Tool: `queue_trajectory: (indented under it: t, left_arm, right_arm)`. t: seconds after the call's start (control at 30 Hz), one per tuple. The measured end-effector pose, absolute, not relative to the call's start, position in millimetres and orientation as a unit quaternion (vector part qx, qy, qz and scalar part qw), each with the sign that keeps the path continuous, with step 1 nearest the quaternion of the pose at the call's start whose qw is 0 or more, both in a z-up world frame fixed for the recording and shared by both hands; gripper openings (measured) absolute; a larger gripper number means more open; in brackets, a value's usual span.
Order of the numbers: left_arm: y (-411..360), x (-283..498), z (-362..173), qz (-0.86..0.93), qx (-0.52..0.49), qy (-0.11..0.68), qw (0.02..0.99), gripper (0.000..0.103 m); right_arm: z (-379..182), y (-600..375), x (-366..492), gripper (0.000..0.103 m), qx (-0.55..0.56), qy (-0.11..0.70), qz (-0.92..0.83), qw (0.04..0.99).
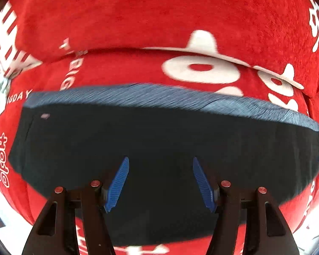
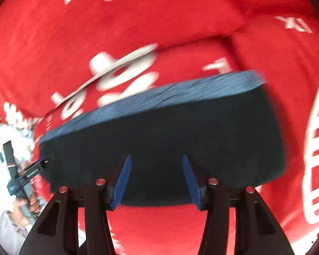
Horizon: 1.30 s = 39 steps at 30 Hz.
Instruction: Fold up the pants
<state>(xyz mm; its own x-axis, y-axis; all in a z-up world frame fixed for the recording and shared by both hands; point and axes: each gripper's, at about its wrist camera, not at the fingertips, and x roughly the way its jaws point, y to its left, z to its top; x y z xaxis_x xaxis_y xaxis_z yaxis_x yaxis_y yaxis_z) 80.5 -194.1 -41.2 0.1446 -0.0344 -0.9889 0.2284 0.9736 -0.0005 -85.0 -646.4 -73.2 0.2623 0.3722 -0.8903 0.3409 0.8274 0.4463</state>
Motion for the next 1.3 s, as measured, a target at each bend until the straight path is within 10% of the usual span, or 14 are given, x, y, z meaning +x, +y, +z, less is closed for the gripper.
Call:
queue_trajectory:
  t: [0.6,0.97,1.0,1.07,1.3]
  left_arm:
    - [121.5,134.0,-54.3,-0.051,-0.010,0.633,0.773,0.064]
    - [166.2,152.2,-93.1,-0.193,-0.098,0.630,0.746,0.064]
    - [166.6,150.8,-93.7,-0.200,-0.099,0.628,0.745,0.061]
    - [168.9,152.2,-95.0,-0.201,-0.100,0.627,0.746,0.051]
    - [189.5,140.3,-78.3,-0.200,-0.127,0.619,0.749,0.039]
  right_arm:
    - [-56.4,-169.4,160.6,0.055,0.069,0.642,0.335,0.686]
    - [-127.1,-30.3,239.4,0.055,-0.038,0.685,0.373,0.624]
    - [-131.0,-27.3,239.8,0.053,-0.038,0.693,0.377,0.614]
    - [-137.1,-20.7,240.2,0.014,-0.047,0.707,0.381,0.594]
    - [-88.4,-10.5,229.8,0.006,-0.050,0.674,0.437,0.594]
